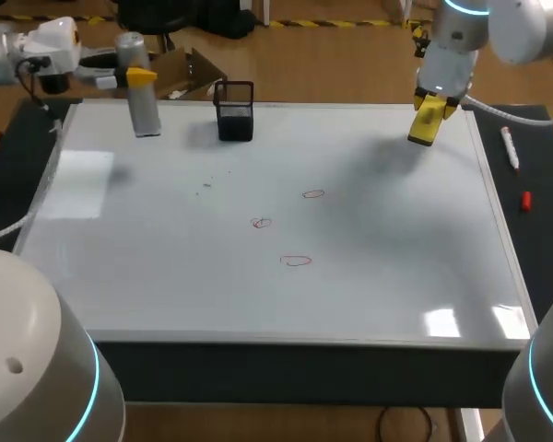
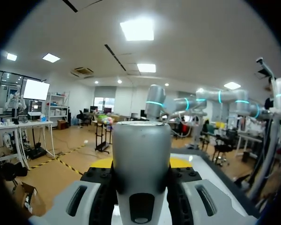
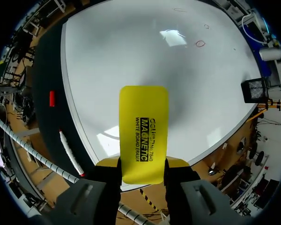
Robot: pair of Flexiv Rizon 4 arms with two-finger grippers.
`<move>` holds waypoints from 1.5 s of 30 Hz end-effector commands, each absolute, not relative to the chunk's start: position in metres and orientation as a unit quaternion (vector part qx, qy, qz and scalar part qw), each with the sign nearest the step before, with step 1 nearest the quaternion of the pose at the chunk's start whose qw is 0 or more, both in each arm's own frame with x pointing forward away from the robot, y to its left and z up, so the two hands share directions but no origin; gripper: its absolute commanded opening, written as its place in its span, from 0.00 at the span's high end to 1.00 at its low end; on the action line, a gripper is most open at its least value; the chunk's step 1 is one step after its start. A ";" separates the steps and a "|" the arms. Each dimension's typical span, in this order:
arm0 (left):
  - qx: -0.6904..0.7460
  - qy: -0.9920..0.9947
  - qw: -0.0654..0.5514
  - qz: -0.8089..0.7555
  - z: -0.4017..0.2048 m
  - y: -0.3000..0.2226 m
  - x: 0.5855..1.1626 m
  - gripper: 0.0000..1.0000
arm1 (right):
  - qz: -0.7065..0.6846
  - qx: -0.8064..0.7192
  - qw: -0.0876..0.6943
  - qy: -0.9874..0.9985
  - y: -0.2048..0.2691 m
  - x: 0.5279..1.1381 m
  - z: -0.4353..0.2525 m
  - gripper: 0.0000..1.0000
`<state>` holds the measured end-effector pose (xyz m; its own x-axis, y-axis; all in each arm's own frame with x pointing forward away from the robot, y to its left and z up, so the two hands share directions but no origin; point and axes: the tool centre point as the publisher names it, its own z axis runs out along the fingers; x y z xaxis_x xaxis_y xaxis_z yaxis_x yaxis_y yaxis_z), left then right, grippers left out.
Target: Pick up the inspection probe, press it on each red-marked spot on the whiteboard one by one, put down the probe, pick up the eraser, and wipe off all the red marks.
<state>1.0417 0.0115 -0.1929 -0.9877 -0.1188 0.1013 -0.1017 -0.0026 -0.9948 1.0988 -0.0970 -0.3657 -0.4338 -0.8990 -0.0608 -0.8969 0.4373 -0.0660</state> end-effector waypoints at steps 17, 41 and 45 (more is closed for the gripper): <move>0.012 0.672 -0.080 -0.736 -0.182 -0.096 0.977 1.00 | -0.013 -0.531 0.042 0.846 -0.097 1.099 -0.365 1.00; 0.130 0.651 -0.194 -0.722 -0.218 -0.163 0.908 1.00 | -0.013 -0.531 0.042 0.846 -0.097 1.099 -0.365 1.00; 0.137 0.650 -0.213 -0.716 -0.226 -0.170 0.900 1.00 | -0.013 -0.531 0.042 0.846 -0.097 1.099 -0.365 1.00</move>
<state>0.8949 -0.1640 -0.2205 -0.8973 0.4335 0.0833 -0.1203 -0.0586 -0.9910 1.0987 -0.0970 -0.3656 -0.4337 -0.8990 -0.0610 -0.8969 0.4372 -0.0661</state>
